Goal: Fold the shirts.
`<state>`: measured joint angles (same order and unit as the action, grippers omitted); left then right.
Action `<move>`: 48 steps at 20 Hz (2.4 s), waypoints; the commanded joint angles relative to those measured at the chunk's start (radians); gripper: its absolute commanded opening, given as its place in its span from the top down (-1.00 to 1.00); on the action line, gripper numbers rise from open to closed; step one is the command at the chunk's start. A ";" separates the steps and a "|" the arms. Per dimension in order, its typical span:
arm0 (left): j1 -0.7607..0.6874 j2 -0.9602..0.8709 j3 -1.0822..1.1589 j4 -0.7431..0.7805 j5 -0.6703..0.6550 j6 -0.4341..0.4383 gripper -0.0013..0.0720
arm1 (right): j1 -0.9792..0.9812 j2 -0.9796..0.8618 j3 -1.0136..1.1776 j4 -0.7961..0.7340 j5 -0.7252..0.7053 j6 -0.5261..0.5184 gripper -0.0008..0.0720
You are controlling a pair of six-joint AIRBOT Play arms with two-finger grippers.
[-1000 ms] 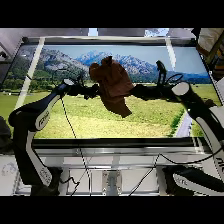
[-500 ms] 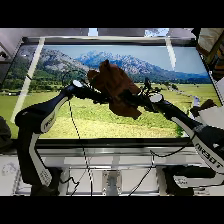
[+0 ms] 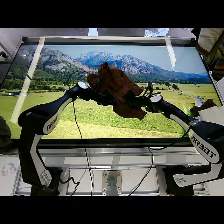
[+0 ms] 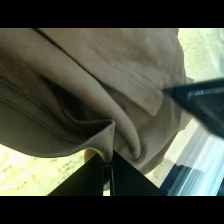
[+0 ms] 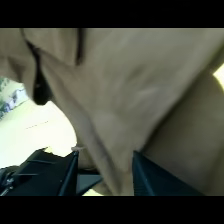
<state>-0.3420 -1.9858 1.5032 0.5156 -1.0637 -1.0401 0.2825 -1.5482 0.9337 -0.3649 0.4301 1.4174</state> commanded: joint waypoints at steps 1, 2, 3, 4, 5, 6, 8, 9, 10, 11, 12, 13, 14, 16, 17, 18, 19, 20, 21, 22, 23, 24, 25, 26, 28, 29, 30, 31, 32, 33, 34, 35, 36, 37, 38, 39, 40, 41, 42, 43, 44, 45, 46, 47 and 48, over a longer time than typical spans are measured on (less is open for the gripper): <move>0.000 0.000 0.001 0.008 0.013 0.021 0.93 | -0.073 -0.003 -0.001 -0.033 0.104 0.000 -0.12; 0.000 0.000 0.001 0.008 0.023 0.021 0.93 | -0.080 -0.003 -0.001 -0.032 0.105 0.000 -0.12; 0.000 0.000 0.001 0.008 0.028 0.021 0.93 | -0.080 -0.003 -0.001 -0.032 0.095 0.000 -0.12; 0.000 0.000 0.001 0.008 0.031 0.021 0.93 | -0.078 -0.005 -0.001 -0.032 0.093 0.000 -0.12; 0.000 0.000 0.001 0.008 0.032 0.021 0.93 | -0.077 -0.008 -0.001 -0.032 0.094 0.000 -0.11; 0.000 0.000 0.001 0.008 0.034 0.021 0.93 | -0.076 -0.012 -0.001 -0.032 0.094 0.000 -0.05; -0.001 0.000 0.001 0.007 0.035 0.021 0.93 | -0.076 -0.019 -0.001 -0.031 0.087 0.000 0.14; -0.001 0.000 0.001 0.007 0.035 0.021 0.93 | -0.075 -0.023 -0.001 -0.031 0.081 0.000 0.14; -0.001 0.000 0.001 0.007 0.035 0.021 0.93 | -0.071 -0.027 -0.001 -0.031 0.075 0.000 0.14; -0.001 0.000 0.001 0.007 0.036 0.021 0.93 | -0.068 -0.034 0.000 -0.023 0.064 0.000 0.14; -0.001 0.000 0.001 0.008 0.037 0.021 0.93 | -0.063 -0.042 0.000 -0.008 0.055 0.000 0.14; -0.001 0.000 0.001 0.007 0.039 0.021 0.93 | -0.056 -0.052 0.000 0.008 0.050 -0.001 0.13; -0.001 0.000 0.001 0.007 0.039 0.021 0.93 | -0.053 -0.064 0.000 0.021 0.047 -0.004 0.14; -0.001 0.000 0.001 0.007 0.037 0.020 0.93 | -0.039 -0.084 0.000 0.052 0.044 -0.011 0.14; -0.002 0.000 0.001 0.007 0.037 0.020 0.93 | -0.031 -0.088 0.000 0.074 0.037 -0.047 0.14; -0.002 0.000 0.001 0.006 0.034 0.020 0.93 | -0.024 -0.089 0.000 0.110 0.025 -0.099 0.14; -0.002 0.000 0.001 0.006 0.029 0.020 0.93 | -0.022 -0.089 0.002 0.163 0.011 -0.145 0.14; -0.002 0.000 0.001 0.007 0.024 0.020 0.93 | -0.021 -0.089 0.008 0.221 -0.006 -0.199 0.15; -0.002 0.000 0.001 0.007 0.021 0.020 0.93 | -0.021 -0.089 0.023 0.268 -0.025 -0.259 0.35; -0.002 0.000 0.001 0.007 0.019 0.020 0.93 | -0.021 -0.089 0.040 0.295 -0.040 -0.295 0.45; -0.002 0.000 0.001 0.007 0.018 0.020 0.93 | -0.021 -0.089 0.060 0.299 -0.059 -0.303 0.47; -0.002 0.000 0.001 0.007 0.019 0.020 0.93 | -0.021 -0.091 0.079 0.297 -0.074 -0.314 0.71; -0.002 0.000 0.001 0.007 0.018 0.020 0.93 | -0.021 -0.093 0.093 0.296 -0.089 -0.320 0.91; -0.002 0.000 0.001 0.007 0.016 0.020 0.93 | -0.021 -0.094 0.106 0.296 -0.106 -0.320 0.90; -0.002 0.000 0.001 0.008 0.010 0.020 0.93 | -0.022 -0.094 0.132 0.294 -0.109 -0.351 0.90; 0.000 0.000 0.001 0.008 0.005 0.020 0.93 | -0.022 -0.094 0.154 0.294 -0.099 -0.381 0.90; 0.002 0.001 0.002 0.008 -0.005 0.020 0.93 | -0.022 -0.093 0.185 0.294 -0.096 -0.409 0.90; 0.007 0.003 0.002 0.007 -0.020 0.019 0.93 | -0.023 -0.091 0.224 0.294 -0.100 -0.434 0.90; 0.020 0.009 0.003 0.009 -0.043 0.020 0.93 | -0.029 -0.087 0.267 0.294 -0.114 -0.456 0.91; 0.037 0.015 0.006 0.009 -0.072 0.020 0.93 | -0.040 -0.084 0.311 0.293 -0.129 -0.467 0.90; 0.065 0.023 0.014 0.009 -0.101 0.019 0.93 | -0.058 -0.083 0.358 0.289 -0.132 -0.478 0.90; 0.098 0.032 0.026 0.009 -0.128 0.016 0.93 | -0.081 -0.083 0.399 0.279 -0.133 -0.477 0.90; 0.140 0.043 0.041 0.008 -0.156 0.010 0.93 | -0.111 -0.083 0.441 0.265 -0.132 -0.476 0.91; 0.186 0.056 0.060 0.009 -0.185 0.001 0.93 | -0.140 -0.083 0.473 0.260 -0.127 -0.476 0.91; 0.239 0.074 0.080 0.009 -0.214 -0.010 0.93 | -0.173 -0.080 0.500 0.260 -0.121 -0.475 0.91; 0.298 0.098 0.096 0.010 -0.234 -0.011 0.93 | -0.200 -0.071 0.515 0.260 -0.122 -0.475 0.91; 0.356 0.124 0.110 0.010 -0.247 -0.018 0.93 | -0.230 -0.059 0.526 0.260 -0.118 -0.475 0.91; 0.419 0.154 0.127 0.011 -0.257 -0.033 0.93 | -0.260 -0.044 0.533 0.257 -0.106 -0.475 0.91; 0.478 0.182 0.147 0.010 -0.267 -0.037 0.93 | -0.285 -0.027 0.535 0.249 -0.092 -0.475 0.91; 0.536 0.211 0.169 0.009 -0.277 -0.039 0.93 | -0.308 -0.008 0.535 0.230 -0.074 -0.475 0.91; 0.595 0.243 0.192 0.009 -0.281 -0.048 0.93 | -0.332 0.013 0.535 0.190 -0.051 -0.475 0.91; 0.645 0.269 0.217 0.009 -0.282 -0.061 0.93 | -0.351 0.035 0.535 0.140 -0.029 -0.471 0.91; 0.689 0.295 0.246 0.008 -0.286 -0.073 0.93 | -0.369 0.057 0.535 0.095 0.000 -0.463 0.91; 0.726 0.319 0.275 0.007 -0.292 -0.090 0.93 | -0.382 0.079 0.535 0.053 0.032 -0.440 0.91; 0.752 0.340 0.302 0.004 -0.295 -0.093 0.93 | -0.391 0.101 0.535 0.010 0.057 -0.422 0.91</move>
<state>0.2970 -1.7123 1.7355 0.5259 -1.3373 -1.1015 -0.0631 -1.5017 1.4628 -0.2321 0.4099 0.9569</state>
